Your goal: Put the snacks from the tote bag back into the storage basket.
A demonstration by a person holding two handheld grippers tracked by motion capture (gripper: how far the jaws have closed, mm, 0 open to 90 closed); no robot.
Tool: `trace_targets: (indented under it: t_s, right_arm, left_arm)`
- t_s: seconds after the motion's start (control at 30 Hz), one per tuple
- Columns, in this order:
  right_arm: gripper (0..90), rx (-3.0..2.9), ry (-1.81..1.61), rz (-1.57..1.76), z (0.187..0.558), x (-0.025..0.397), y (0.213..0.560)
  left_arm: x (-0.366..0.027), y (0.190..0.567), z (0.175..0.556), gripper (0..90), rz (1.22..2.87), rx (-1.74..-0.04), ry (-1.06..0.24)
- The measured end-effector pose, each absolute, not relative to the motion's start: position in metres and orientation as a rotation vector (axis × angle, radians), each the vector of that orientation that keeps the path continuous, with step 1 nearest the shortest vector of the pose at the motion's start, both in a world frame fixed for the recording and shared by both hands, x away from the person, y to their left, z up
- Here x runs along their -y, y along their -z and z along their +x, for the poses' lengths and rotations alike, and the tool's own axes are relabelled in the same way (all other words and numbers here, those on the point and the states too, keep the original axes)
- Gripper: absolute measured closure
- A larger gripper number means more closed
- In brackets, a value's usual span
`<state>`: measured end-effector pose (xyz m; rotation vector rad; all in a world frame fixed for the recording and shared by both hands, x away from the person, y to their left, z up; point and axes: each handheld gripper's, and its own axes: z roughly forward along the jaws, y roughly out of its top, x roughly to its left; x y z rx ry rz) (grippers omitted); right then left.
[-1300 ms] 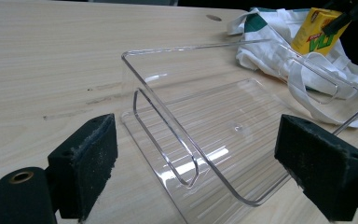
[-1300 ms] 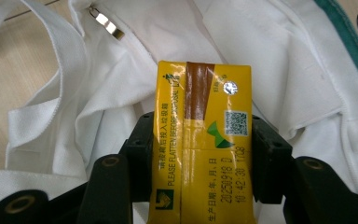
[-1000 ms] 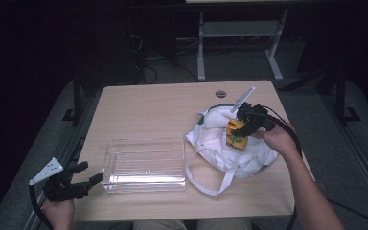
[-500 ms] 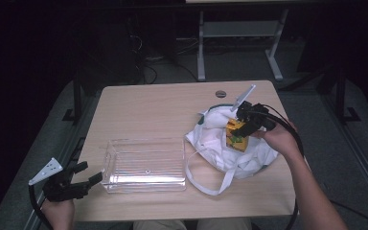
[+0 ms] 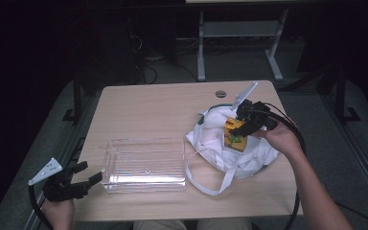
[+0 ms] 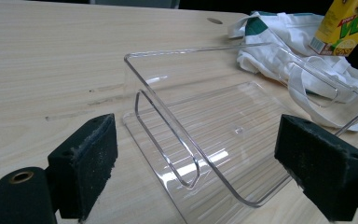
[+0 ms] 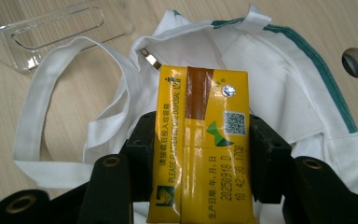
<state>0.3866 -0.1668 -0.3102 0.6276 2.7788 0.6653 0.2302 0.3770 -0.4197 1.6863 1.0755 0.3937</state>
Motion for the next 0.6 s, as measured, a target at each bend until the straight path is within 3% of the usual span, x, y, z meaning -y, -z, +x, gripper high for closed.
trace_targets:
  t_s: [0.6]
  right_arm:
    - [51.5, -2.788, -0.667, 0.556, 0.370, 0.154, 0.294]
  left_arm:
    - [-0.377, 0.420, 0.230, 12.8, 1.684, -1.078, -0.395]
